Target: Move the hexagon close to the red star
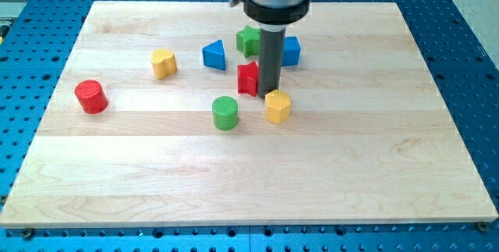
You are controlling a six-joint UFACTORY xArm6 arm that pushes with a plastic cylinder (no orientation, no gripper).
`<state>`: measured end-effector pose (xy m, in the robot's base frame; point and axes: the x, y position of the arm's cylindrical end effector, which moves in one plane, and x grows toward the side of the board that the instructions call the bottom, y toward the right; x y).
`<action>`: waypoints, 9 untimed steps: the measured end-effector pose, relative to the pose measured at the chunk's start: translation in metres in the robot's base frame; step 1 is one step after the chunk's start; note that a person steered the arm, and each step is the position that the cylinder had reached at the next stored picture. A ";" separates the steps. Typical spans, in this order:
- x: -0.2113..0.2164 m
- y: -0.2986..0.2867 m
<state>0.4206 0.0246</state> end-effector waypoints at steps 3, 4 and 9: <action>-0.004 0.004; -0.008 0.088; 0.023 -0.016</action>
<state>0.4436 0.0090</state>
